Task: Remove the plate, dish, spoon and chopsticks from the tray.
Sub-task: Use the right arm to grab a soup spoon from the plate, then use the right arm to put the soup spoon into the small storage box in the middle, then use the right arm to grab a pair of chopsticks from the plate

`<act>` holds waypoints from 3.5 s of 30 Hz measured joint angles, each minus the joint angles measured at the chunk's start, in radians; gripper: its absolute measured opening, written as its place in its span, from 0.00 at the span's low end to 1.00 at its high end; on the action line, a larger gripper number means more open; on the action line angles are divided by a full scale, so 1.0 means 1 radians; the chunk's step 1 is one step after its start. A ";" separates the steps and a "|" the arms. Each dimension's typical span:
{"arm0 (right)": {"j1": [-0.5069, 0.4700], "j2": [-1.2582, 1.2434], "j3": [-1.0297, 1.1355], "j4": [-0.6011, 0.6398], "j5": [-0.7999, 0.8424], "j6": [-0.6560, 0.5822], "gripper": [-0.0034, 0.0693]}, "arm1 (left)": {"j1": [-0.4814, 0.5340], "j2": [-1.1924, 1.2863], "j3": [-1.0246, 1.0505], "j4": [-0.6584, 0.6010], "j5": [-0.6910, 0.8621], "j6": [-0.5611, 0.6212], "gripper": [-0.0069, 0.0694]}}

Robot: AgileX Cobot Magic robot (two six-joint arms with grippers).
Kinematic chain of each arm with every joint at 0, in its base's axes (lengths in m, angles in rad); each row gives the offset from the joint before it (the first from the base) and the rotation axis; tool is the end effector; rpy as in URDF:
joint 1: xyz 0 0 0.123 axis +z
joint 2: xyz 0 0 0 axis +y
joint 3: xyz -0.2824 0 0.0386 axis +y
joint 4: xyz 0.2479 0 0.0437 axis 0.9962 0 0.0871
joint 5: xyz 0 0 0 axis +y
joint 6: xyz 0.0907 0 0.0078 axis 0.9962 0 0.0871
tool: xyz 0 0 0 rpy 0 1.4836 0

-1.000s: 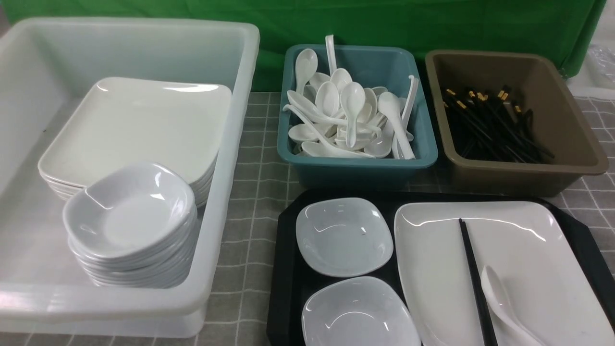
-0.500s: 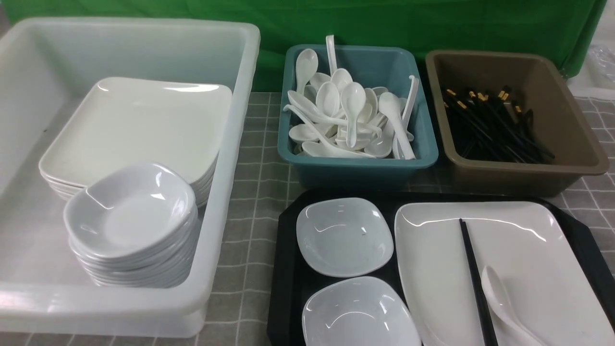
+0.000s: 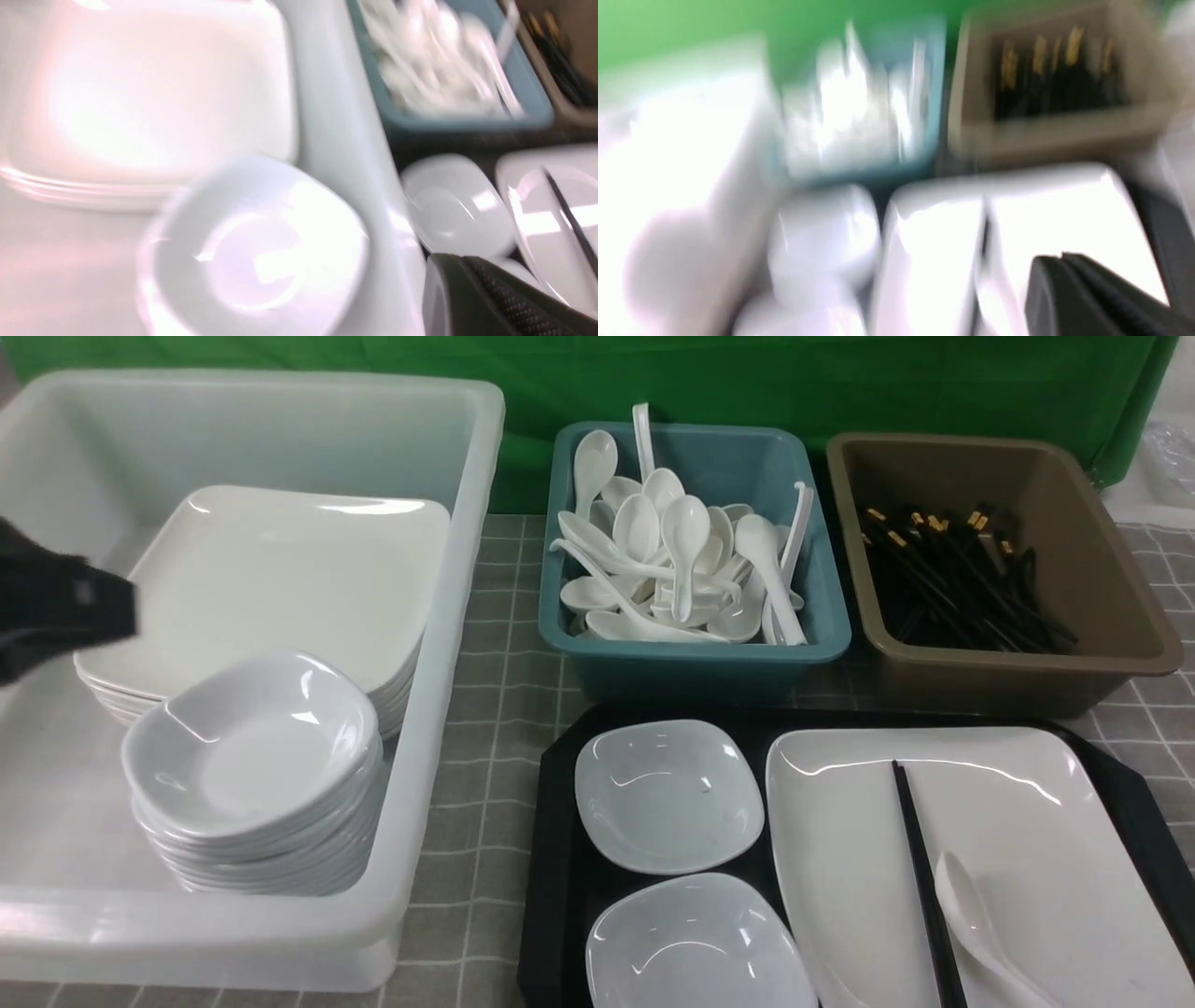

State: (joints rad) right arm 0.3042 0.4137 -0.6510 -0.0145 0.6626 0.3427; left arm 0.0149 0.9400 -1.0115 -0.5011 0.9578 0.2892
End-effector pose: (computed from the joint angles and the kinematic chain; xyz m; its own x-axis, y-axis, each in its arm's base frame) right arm 0.0703 0.0212 0.3423 -0.3940 0.2172 -0.8931 -0.1727 0.9369 0.3040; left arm 0.1712 -0.0333 0.3788 -0.6757 -0.0248 -0.7367 0.2666 0.9235 -0.2757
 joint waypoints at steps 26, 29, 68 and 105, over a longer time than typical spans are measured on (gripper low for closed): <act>-0.083 0.994 -0.231 0.115 0.258 -0.623 0.48 | -0.769 0.578 -0.161 0.098 -0.135 0.097 0.09; -0.083 1.077 -0.231 0.126 0.238 -0.634 0.74 | -0.769 0.631 -0.178 0.093 -0.185 0.128 0.09; -0.028 1.336 -1.038 0.410 0.184 -0.661 0.25 | -0.426 0.657 -0.461 0.156 -0.256 -0.058 0.09; -0.016 1.140 -0.401 0.105 0.178 -0.210 0.58 | -0.541 0.656 -0.343 0.152 0.093 0.088 0.09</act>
State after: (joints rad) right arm 0.2878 1.5536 -1.0519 0.0904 0.8401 0.1330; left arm -0.5258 1.5964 -1.3545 -0.3492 1.0504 0.3770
